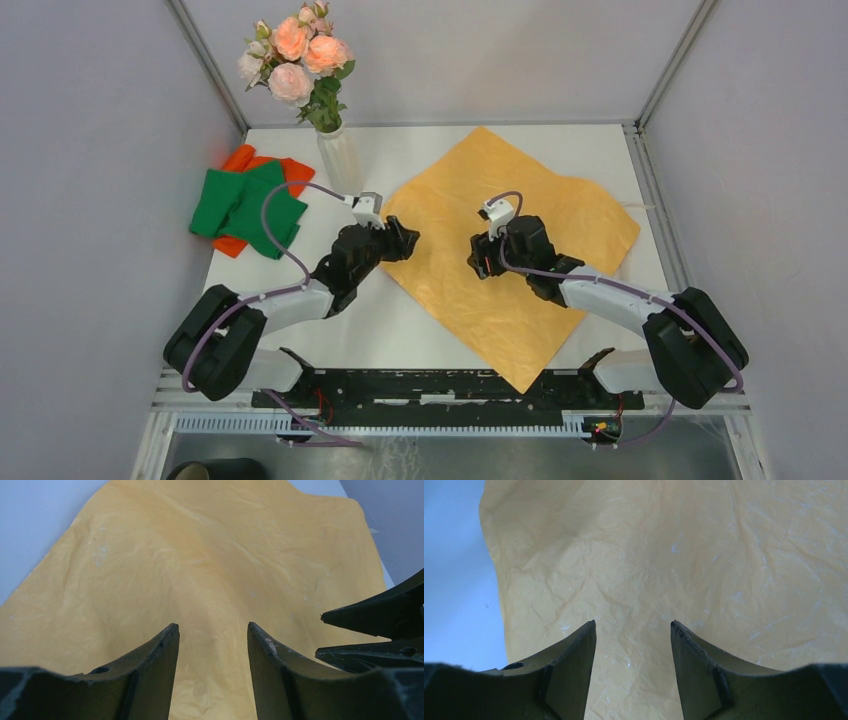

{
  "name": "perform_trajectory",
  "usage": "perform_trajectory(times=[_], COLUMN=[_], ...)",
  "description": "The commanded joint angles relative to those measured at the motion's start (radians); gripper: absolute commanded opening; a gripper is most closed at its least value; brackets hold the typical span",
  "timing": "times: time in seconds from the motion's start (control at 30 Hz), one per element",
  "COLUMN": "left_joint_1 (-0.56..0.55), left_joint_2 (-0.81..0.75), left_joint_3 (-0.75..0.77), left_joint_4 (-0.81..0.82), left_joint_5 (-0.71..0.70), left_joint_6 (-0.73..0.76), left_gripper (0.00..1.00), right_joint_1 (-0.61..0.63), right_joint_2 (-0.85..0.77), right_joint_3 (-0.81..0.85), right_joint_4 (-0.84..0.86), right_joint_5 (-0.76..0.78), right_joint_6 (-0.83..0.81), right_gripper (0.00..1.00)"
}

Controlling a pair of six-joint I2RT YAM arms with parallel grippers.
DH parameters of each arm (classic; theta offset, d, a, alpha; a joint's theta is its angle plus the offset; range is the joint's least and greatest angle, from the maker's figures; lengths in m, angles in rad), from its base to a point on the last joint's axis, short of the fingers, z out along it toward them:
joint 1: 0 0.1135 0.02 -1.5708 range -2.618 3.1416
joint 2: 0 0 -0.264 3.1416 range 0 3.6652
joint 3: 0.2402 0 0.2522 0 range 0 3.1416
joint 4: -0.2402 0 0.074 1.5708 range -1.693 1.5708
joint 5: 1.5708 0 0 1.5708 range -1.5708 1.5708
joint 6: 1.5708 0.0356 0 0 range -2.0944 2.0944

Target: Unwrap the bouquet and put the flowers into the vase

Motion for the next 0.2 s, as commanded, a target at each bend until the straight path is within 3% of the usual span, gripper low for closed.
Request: perform_trajectory(times=[0.0,0.17], left_joint_1=[-0.023,-0.035], left_joint_2=[-0.021,-0.014], left_joint_3=[0.06,0.069], left_joint_4=[-0.023,-0.026], left_joint_5=[-0.039,-0.041], left_joint_6=[-0.017,-0.013], left_gripper=[0.58,0.61], right_joint_1=[0.005,0.005], right_joint_2=[-0.003,-0.006], right_joint_3=[0.03,0.021], right_joint_4=[0.038,0.042], right_joint_5=[0.005,0.008], right_joint_6=[0.01,0.009], right_gripper=[0.62,0.62])
